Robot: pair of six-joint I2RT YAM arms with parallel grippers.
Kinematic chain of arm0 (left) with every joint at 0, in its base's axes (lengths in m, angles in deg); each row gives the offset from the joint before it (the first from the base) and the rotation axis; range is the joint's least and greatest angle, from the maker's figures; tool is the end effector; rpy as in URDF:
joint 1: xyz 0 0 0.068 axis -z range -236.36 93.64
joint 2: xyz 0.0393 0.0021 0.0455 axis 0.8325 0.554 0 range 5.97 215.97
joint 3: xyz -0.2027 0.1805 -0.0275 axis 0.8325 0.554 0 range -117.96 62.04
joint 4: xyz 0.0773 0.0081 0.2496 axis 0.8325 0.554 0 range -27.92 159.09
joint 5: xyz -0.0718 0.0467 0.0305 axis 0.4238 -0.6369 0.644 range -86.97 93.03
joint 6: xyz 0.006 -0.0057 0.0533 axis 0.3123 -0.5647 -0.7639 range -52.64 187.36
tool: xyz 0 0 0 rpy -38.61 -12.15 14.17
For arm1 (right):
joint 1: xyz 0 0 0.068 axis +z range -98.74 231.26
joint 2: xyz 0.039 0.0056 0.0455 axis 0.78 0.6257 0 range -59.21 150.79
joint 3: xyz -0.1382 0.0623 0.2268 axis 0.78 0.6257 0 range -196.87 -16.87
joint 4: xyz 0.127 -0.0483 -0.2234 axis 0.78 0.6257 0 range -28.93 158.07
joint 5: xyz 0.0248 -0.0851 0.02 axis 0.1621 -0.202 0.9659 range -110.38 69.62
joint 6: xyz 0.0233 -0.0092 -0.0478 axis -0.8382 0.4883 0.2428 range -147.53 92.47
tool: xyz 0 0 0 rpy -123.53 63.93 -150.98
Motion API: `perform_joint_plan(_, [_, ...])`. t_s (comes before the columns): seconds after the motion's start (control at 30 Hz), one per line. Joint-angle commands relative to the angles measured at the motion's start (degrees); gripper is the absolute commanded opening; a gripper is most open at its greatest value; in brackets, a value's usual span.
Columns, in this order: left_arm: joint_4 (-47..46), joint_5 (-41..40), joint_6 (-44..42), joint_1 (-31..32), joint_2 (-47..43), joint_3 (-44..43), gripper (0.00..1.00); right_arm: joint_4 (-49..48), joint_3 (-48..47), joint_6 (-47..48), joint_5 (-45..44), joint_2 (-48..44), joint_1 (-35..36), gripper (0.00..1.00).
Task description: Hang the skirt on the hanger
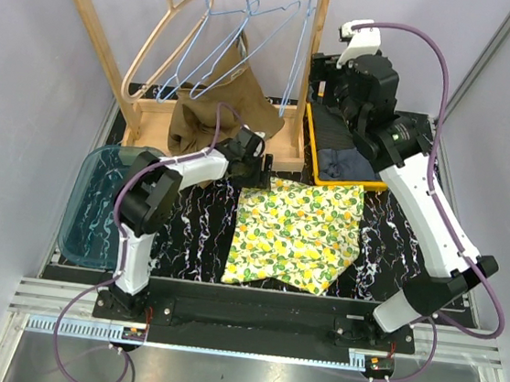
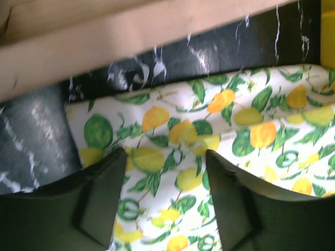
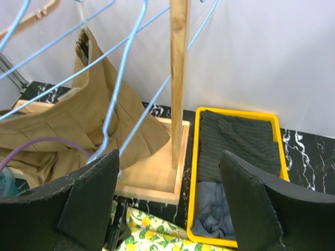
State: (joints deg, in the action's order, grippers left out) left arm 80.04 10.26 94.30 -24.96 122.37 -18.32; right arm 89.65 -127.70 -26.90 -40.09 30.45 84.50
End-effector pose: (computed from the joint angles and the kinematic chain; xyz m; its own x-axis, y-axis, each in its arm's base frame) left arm 0.3690 -0.2304 0.1660 -0.8784 0.0097 -0.4779 0.2043 0.9115 -0.3570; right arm 0.2842 0.1719 0.5080 -0.1052 -0.0812 -0.9911 -0.2375 0.9699 -0.0543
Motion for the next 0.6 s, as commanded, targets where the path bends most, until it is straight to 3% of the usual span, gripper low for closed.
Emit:
perform_joint_plan(0.0, [1.4,2.3,-2.2,-0.3,-10.3,2.7,0.72,-2.2,-6.6,0.1,2.0,2.6,-0.9,0.86])
perform_joint_plan(0.57, [1.6,11.8,-1.4,0.3,-31.5,17.4,0.77,0.7,-40.5,3.6,2.7,30.4,-4.8,0.96])
